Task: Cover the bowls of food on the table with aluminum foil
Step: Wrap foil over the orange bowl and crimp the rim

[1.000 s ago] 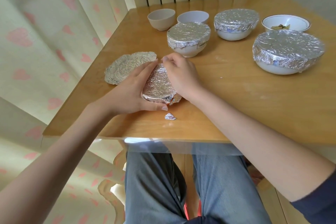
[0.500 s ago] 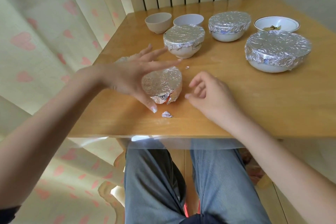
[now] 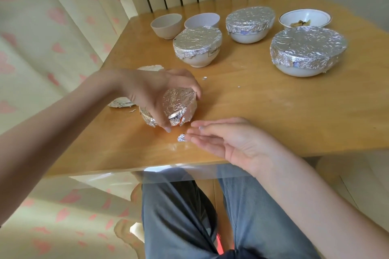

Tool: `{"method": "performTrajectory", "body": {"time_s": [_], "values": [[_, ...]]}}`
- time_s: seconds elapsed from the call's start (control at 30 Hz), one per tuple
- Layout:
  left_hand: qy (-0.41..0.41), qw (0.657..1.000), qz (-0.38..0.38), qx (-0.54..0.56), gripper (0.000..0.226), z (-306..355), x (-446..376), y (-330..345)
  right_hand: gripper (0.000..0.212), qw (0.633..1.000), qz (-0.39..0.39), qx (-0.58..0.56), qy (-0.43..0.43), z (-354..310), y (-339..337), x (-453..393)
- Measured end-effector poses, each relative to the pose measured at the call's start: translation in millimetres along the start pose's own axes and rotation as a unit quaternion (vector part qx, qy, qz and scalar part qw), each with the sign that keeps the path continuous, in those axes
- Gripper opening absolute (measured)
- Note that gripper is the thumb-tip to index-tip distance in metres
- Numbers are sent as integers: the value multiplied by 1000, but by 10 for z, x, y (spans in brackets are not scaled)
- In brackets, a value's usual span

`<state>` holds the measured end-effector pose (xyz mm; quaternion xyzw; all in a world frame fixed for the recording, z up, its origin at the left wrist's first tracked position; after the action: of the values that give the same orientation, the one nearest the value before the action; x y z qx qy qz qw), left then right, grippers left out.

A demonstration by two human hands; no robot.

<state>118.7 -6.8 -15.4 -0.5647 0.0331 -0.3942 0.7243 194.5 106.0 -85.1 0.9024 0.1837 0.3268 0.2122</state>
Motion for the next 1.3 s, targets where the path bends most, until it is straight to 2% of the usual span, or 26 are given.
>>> {"method": "performTrajectory", "body": {"time_s": [0.1, 0.23, 0.4, 0.57, 0.93, 1.1, 1.3], "values": [[2, 997, 75, -6, 86, -43, 139, -13, 18, 998, -4, -64, 20, 50, 17, 13], [-2, 984, 179, 6, 81, -107, 344, 25, 5, 994, -6, -106, 37, 81, 94, 21], [-12, 966, 259, 17, 81, -107, 483, 75, 5, 989, -8, -143, 40, 86, 262, -66], [-15, 956, 293, 9, 81, -107, 549, 100, 13, 988, 7, -150, 35, 101, 311, -108], [-11, 912, 410, -33, 73, -4, 610, 78, 13, 986, 33, -161, 9, 18, 270, -128], [-12, 902, 425, -77, 71, 91, 587, 91, 7, 983, 42, -180, 10, -32, 245, -136], [-8, 896, 436, -88, 70, 159, 578, 84, 11, 988, 43, -146, 26, -50, 221, -132]]}}
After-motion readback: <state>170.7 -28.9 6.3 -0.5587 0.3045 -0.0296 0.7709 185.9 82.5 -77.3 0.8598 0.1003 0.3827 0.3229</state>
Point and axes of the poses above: each hand's wrist, its own x-axis away from the middle knuckle, its own y-axis out of the palm, z = x × y, the point moved 8 cm from there along -x, towards the middle knuckle, and after that the axes turned 6 degrees about x, right-handed, at the moved point
